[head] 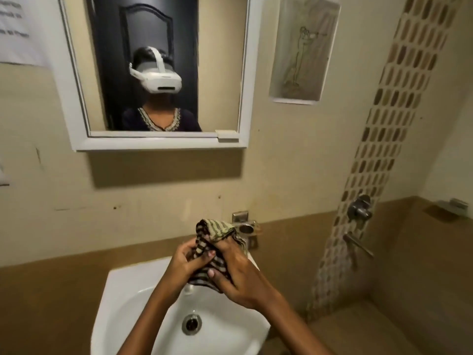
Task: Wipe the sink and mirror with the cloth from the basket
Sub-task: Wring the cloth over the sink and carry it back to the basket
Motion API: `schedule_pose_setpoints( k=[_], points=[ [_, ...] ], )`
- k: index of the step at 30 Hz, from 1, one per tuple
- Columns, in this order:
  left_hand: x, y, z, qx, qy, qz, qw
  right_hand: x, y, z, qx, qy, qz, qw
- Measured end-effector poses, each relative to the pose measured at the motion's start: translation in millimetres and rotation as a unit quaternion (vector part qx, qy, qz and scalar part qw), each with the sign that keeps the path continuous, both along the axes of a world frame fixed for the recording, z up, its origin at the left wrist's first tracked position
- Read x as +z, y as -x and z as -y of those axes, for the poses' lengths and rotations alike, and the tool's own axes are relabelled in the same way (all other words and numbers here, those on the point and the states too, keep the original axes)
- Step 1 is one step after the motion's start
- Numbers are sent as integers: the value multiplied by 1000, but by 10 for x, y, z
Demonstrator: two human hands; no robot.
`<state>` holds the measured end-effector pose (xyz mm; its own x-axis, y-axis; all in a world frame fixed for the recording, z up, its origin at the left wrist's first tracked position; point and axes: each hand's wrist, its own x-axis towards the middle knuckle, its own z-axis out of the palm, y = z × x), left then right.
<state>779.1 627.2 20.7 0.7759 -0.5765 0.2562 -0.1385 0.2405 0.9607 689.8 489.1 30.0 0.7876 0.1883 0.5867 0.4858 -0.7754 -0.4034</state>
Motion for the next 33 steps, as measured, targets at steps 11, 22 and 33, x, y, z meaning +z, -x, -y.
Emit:
schedule_pose_setpoints(
  k=[11, 22, 33],
  points=[
    [181, 195, -39, -202, -245, 57, 947, -200, 276, 191, -158, -271, -23, 949],
    [230, 153, 373, -278, -370, 231, 856, -231, 796, 957, -83, -154, -258, 950],
    [32, 1074, 2353, -192, -279, 387, 857, -96, 2409, 2455, -308, -76, -144, 937]
  ],
)
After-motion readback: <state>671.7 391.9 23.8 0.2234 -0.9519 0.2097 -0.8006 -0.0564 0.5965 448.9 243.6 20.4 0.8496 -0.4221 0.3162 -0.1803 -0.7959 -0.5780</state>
